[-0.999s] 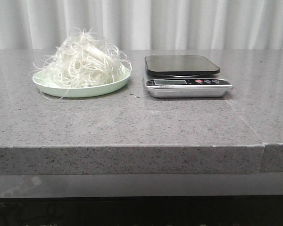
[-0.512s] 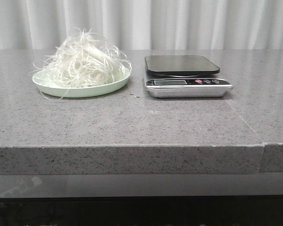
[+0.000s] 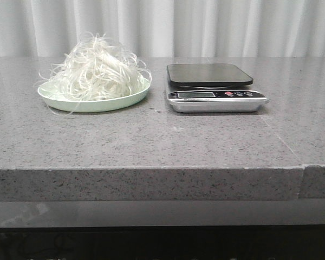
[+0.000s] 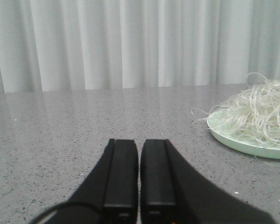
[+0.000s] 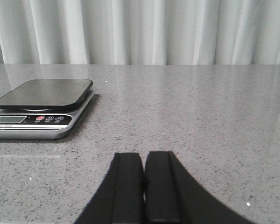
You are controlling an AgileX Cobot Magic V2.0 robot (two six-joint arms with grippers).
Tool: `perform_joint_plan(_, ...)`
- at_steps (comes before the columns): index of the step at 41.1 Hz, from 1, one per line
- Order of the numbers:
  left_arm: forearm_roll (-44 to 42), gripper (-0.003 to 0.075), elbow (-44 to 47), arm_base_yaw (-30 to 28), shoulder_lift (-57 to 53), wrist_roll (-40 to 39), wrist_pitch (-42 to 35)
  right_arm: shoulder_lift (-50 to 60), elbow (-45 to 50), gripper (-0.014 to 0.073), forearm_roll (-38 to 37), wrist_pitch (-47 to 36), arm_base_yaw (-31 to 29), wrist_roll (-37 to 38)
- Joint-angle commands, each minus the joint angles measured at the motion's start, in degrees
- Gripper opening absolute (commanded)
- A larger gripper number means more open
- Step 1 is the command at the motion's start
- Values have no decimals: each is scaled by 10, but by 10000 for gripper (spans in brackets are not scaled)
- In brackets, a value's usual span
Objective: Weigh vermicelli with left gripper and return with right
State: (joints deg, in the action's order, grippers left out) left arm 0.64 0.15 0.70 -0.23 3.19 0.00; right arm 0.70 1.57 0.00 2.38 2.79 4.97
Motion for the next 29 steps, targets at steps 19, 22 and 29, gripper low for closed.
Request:
perform_joint_plan(19,5,142,4,0,-11,-6,-48,9,-4,159,53,-65,-4,-57)
perform_joint_plan(22,5,142,4,0,-11,-6,-48,9,-4,159,53,-73,-4,-57)
perform_joint_plan(29,5,142,4,0,-11,-6,-48,9,-4,159,53,-73,-4,-57)
